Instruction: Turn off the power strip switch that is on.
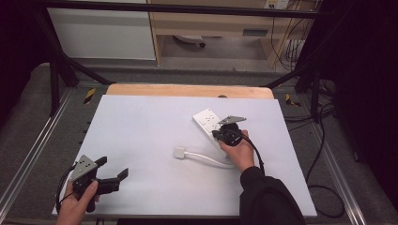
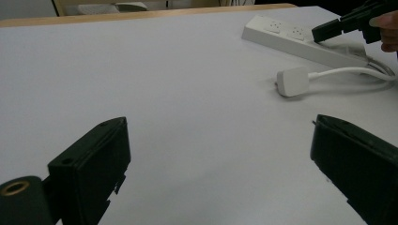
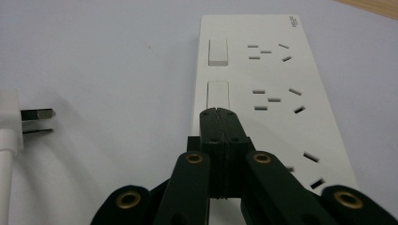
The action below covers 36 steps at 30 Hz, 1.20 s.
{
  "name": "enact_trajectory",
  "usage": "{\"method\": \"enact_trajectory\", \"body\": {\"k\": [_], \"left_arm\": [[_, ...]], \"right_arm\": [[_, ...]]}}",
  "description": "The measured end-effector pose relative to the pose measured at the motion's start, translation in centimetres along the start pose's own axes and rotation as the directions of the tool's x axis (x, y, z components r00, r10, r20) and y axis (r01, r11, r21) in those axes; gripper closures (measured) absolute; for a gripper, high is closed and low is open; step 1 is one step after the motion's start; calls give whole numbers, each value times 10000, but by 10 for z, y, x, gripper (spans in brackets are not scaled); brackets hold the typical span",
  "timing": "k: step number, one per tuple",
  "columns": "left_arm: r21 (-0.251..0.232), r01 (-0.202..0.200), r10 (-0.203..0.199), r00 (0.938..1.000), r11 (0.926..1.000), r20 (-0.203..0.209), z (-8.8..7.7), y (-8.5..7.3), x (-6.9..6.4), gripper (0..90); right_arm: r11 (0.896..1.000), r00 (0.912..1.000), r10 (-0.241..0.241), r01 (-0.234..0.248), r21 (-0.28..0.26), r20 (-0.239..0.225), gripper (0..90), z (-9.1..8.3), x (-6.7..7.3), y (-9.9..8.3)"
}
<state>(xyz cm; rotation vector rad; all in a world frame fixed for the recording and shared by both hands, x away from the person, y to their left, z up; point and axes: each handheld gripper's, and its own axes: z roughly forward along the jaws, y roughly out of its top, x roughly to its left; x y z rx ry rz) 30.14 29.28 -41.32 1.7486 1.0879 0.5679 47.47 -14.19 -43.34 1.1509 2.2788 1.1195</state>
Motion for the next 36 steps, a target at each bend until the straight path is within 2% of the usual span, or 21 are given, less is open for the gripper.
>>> {"method": "enact_trajectory", "body": {"k": [21,22,23,36], "left_arm": [[8,-43,43,10000,10000,5,0,0,0,51],[13,-34,34,10000,10000,16,0,0,0,51],[15,-38,38,10000,10000,22,0,0,0,51],[-9,-39,39,10000,10000,35,0,0,0,51]], "right_arm": [[10000,10000,6,-6,23,30,900,1,0,0],[9999,10000,3,-4,167,34,900,2,1,0],[10000,10000,-22,22,38,6,900,2,1,-1],[10000,10000,-29,29,73,32,900,3,2,0]]}}
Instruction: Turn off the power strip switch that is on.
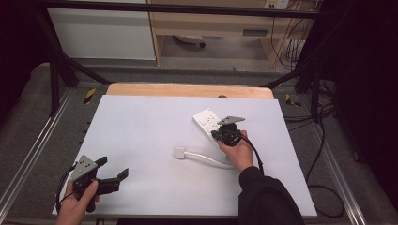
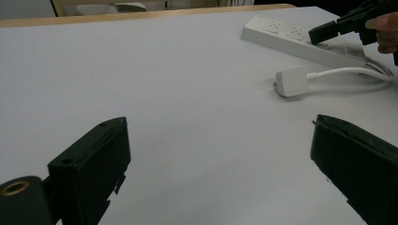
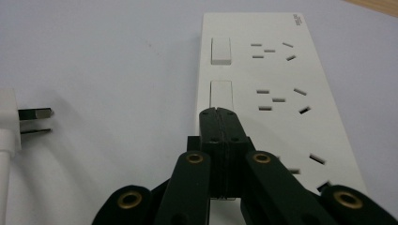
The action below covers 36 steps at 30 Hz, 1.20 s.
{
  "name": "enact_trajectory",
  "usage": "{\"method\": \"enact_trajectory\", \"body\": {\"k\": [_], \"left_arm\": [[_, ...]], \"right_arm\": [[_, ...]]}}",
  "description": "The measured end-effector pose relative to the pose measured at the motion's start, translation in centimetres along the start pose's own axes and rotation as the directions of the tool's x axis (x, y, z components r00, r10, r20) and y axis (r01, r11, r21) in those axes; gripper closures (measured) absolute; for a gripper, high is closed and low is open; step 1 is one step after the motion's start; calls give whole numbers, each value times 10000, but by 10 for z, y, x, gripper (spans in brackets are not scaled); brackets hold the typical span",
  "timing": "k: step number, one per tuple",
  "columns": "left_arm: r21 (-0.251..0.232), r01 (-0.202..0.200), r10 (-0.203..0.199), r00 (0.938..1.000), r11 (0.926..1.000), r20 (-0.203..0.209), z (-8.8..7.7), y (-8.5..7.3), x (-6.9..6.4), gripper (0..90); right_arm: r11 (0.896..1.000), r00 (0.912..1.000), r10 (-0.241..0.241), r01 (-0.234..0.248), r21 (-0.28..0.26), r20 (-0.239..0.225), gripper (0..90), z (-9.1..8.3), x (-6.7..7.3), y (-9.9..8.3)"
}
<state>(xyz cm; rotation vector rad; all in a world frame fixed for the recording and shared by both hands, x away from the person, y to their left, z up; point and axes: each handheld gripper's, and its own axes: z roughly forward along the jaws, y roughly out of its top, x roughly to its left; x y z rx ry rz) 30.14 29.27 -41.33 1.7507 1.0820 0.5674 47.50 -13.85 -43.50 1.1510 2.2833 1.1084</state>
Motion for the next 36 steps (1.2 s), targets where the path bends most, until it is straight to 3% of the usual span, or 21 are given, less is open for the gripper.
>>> {"method": "enact_trajectory", "body": {"k": [7,24,30,36], "left_arm": [[-1,-21,21,10000,10000,-60,0,0,0,51],[48,36,-35,10000,10000,-66,1,-1,0,51],[46,34,-34,10000,10000,-57,1,-1,0,51],[77,36,-36,10000,10000,-59,1,-1,0,51]], "right_arm": [[9999,9999,-140,140,61,8,900,-1,0,1],[9980,9999,82,-87,-632,-87,877,-15,-3,12],[9980,9999,96,-104,-626,-127,787,-17,-2,15],[9972,9997,176,-189,-725,-176,596,-18,-1,21]]}}
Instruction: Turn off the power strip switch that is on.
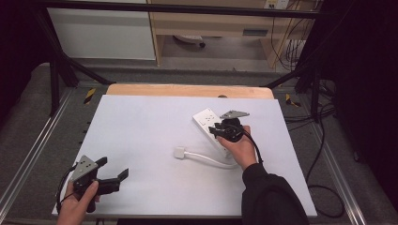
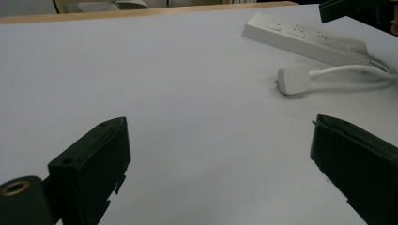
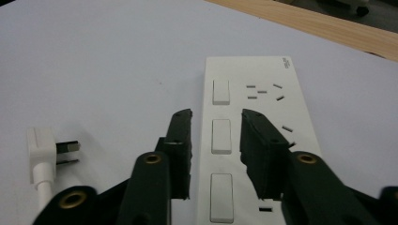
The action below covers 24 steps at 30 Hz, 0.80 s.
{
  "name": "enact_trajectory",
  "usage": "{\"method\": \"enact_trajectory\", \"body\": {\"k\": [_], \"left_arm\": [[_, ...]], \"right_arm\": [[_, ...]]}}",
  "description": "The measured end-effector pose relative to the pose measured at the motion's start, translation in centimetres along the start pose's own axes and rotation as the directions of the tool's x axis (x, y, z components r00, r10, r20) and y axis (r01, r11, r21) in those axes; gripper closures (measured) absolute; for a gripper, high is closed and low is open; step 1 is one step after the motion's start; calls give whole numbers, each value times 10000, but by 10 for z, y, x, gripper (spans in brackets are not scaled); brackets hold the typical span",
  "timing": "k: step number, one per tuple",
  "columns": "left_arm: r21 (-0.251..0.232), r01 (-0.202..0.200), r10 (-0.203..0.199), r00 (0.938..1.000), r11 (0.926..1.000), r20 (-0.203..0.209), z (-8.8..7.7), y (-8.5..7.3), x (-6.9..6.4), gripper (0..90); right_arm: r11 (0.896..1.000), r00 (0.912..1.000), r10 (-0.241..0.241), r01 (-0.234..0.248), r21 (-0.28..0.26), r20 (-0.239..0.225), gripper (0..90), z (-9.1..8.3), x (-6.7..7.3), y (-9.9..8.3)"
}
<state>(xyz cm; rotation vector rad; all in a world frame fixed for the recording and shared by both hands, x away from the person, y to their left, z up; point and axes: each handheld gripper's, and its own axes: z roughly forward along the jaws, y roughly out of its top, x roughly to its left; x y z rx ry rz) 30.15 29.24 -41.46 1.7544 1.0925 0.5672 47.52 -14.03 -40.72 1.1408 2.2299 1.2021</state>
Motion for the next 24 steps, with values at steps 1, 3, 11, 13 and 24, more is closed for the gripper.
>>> {"method": "enact_trajectory", "body": {"k": [1,3,11,13,24], "left_arm": [[-1,0,0,10000,10000,1,0,0,0,51],[-12,35,-35,10000,10000,7,0,0,0,51],[9,10,-10,10000,10000,43,1,0,-1,51],[12,5,-5,10000,10000,46,1,0,-1,51],[-35,140,-139,9999,9999,41,0,0,0,51]], "right_arm": [[10000,10000,48,-48,-4,18,561,0,1,1],[9999,9999,160,-160,-47,22,499,-2,1,4],[9991,9991,389,-386,-153,194,185,-8,5,15],[9982,9984,531,-526,-274,212,129,-10,5,18],[9918,9969,610,-549,-1155,494,62,-29,1,37]]}}
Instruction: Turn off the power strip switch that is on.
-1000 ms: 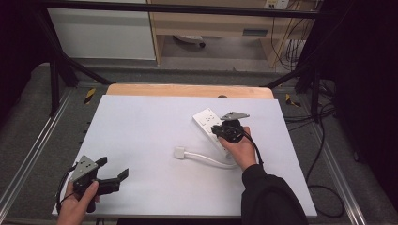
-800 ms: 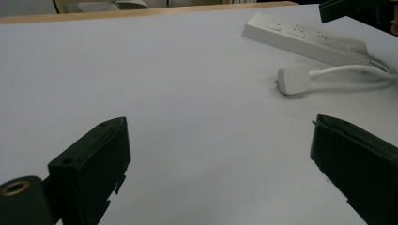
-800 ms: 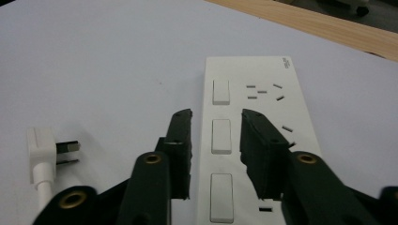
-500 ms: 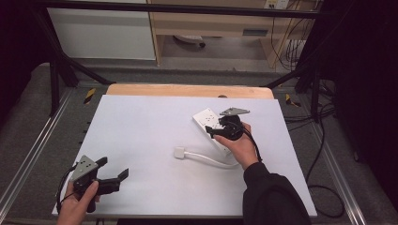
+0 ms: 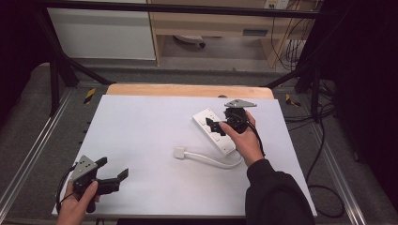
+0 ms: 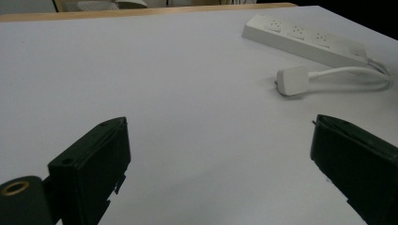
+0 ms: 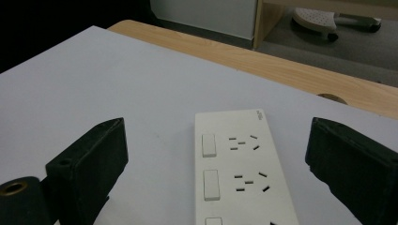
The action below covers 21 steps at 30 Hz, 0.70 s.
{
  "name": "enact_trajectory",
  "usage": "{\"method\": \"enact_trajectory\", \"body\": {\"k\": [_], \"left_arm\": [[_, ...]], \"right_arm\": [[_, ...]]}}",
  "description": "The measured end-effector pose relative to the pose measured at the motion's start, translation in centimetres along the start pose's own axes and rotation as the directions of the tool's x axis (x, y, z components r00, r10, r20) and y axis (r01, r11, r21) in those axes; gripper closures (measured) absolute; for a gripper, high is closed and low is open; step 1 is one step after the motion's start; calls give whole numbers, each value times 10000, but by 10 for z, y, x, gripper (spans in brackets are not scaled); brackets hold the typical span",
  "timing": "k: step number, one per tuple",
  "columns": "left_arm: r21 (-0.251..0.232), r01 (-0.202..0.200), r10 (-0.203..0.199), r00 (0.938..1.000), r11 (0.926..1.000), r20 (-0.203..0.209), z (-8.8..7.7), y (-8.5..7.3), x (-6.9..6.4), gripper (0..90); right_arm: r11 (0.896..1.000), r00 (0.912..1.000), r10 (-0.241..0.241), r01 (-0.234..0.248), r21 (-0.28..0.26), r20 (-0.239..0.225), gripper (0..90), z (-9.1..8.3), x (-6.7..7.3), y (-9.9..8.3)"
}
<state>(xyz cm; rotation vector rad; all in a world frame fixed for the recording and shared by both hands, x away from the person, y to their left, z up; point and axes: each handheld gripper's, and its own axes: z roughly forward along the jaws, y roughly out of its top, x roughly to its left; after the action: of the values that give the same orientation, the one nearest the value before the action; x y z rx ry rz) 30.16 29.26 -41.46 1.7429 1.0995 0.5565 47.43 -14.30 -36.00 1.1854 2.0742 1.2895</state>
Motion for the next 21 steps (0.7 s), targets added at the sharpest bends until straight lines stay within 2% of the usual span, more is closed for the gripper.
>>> {"method": "enact_trajectory", "body": {"k": [13,21], "left_arm": [[7,-1,1,10000,10000,24,0,0,-1,52],[17,6,-6,10000,10000,63,1,0,-1,52]], "right_arm": [[9980,10000,-71,70,-622,-12,54,-26,-11,5],[9950,9999,123,-119,-993,38,44,-40,-21,5]]}}
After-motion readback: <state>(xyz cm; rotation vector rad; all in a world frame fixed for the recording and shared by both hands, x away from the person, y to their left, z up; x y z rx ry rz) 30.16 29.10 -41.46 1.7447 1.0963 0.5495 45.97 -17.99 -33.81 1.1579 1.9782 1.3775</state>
